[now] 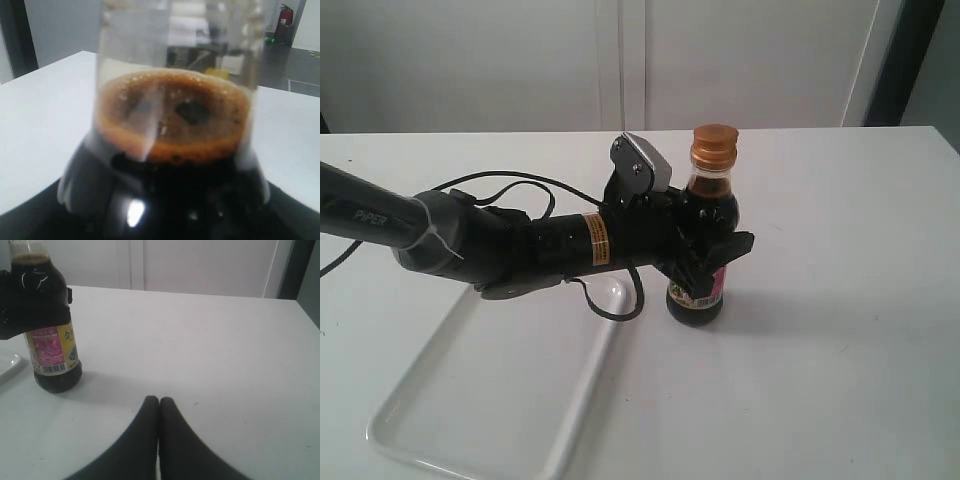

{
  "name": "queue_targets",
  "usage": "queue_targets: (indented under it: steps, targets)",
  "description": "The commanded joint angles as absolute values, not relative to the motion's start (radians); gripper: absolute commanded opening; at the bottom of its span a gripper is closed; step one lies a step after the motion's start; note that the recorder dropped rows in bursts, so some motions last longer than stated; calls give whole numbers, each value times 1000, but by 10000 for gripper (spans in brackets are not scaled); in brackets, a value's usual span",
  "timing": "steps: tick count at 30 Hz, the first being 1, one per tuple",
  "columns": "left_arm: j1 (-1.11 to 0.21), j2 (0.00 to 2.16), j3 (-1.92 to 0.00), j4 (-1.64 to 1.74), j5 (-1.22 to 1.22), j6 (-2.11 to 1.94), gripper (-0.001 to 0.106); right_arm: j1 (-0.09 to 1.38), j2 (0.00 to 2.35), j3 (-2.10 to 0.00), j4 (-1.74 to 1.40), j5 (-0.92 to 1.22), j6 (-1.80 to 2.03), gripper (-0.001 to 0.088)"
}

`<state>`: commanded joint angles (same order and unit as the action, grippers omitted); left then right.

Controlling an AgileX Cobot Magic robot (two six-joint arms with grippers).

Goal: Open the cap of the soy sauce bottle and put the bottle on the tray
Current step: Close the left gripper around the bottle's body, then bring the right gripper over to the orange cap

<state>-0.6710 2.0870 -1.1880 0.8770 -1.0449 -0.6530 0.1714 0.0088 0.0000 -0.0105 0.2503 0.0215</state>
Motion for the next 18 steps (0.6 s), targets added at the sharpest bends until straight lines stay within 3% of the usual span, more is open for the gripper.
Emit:
queue_targets:
  steps: [5,12,18]
  targets:
    - [-671,2087,-1188,877,-1045,-653,0,171,9,0,0,15,29,0]
    - [-671,2087,-1188,877,-1045,-653,0,171,9,0,0,-482,210,0]
    - [-671,2087,-1188,877,-1045,-653,0,171,27,-35,0,-517,274,0]
